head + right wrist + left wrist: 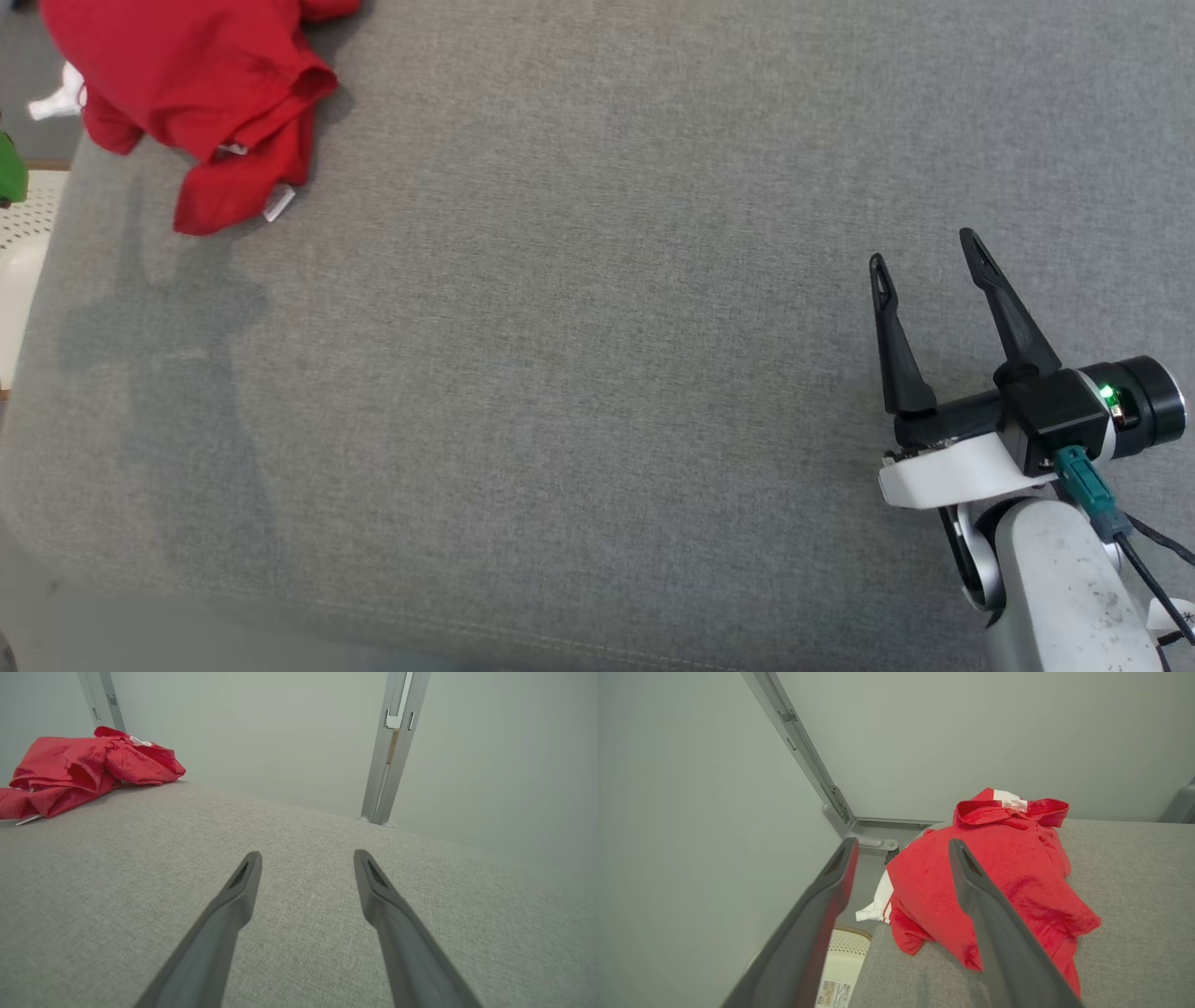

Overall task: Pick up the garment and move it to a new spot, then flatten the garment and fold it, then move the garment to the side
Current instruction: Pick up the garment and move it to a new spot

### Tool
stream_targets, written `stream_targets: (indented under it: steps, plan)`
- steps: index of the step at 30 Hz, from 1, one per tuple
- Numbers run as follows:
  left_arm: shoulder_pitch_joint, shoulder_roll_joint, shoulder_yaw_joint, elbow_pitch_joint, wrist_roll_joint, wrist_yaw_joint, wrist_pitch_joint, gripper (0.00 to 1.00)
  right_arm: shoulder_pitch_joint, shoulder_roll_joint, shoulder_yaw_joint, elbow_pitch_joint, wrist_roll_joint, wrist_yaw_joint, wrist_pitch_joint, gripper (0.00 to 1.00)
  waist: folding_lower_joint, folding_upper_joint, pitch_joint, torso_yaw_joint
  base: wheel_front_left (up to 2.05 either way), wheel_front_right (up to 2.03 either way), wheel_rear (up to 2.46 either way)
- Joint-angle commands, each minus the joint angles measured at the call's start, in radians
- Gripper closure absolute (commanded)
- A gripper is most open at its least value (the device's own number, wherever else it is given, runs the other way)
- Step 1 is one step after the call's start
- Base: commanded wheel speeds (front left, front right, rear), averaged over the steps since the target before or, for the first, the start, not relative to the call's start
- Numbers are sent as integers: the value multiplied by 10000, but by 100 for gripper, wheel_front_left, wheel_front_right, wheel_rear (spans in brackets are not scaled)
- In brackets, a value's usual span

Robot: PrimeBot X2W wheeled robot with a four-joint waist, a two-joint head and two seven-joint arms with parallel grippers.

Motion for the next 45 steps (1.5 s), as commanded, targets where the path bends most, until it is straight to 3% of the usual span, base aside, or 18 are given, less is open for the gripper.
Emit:
stream_targets:
  steps: [1, 4, 11, 17, 21, 22, 24, 25, 26, 36, 45]
  plan:
    - [-221, -200, 114, 335, -274, -16, 85, 0, -221, -32, 3, -89, -74, -3, -33, 0, 0, 0, 1145, -1007, 0, 0, 0]
    - [-327, -533, 294, 1216, -861, -20, 453, 0, -225, -32, -20, -179, -86, -3, -32, 0, 0, 0, 1388, -1133, 0, 0, 0]
    - [-448, -704, 812, 2656, -1697, 168, 770, 0, -231, -32, -71, -298, -76, -3, -33, 0, 0, 0, 1678, -1299, 0, 0, 0]
    - [-486, -1024, 1490, 3288, -2727, 69, 761, 0, -269, -32, -97, -261, 5, -3, -32, 0, 0, 0, 1750, -1356, 0, 0, 0]
    - [-434, -992, 1450, 3441, -2859, 45, 691, 0, -303, -32, -93, -188, 53, -3, -32, 0, 0, 0, 1715, -1386, 0, 0, 0]
    - [-430, -985, 1428, 3452, -2874, 30, 659, 30, -311, -32, -89, -180, 64, -3, -32, 0, 0, 0, 1699, -1392, 0, 0, 0]
    - [-441, -994, 1373, 3490, -2919, 5, 562, 69, -322, -32, -93, -139, 103, -3, -32, 0, 0, 0, 1618, -1391, 0, 0, 0]
    - [-466, -968, 1320, 3463, -2919, -6, 475, 94, -316, -32, -104, -118, 134, -3, -32, 0, 0, 0, 1551, -1386, 0, 0, 0]
    - [-484, -913, 1266, 3444, -2899, -15, 408, 100, -308, -32, -107, -93, 156, -3, -32, 0, 0, 0, 1485, -1383, 0, 0, 0]
    - [-590, -258, 493, 2692, -3023, -34, 59, 100, -57, -30, 34, 320, 756, -3, -33, 0, 0, 0, -97, -1360, 0, 0, 0]
    - [-911, 123, -525, 1118, -3464, -37, 757, 100, 675, -30, -224, 806, 1590, -3, -32, 0, 0, 0, -2338, -1504, 0, 0, 0]
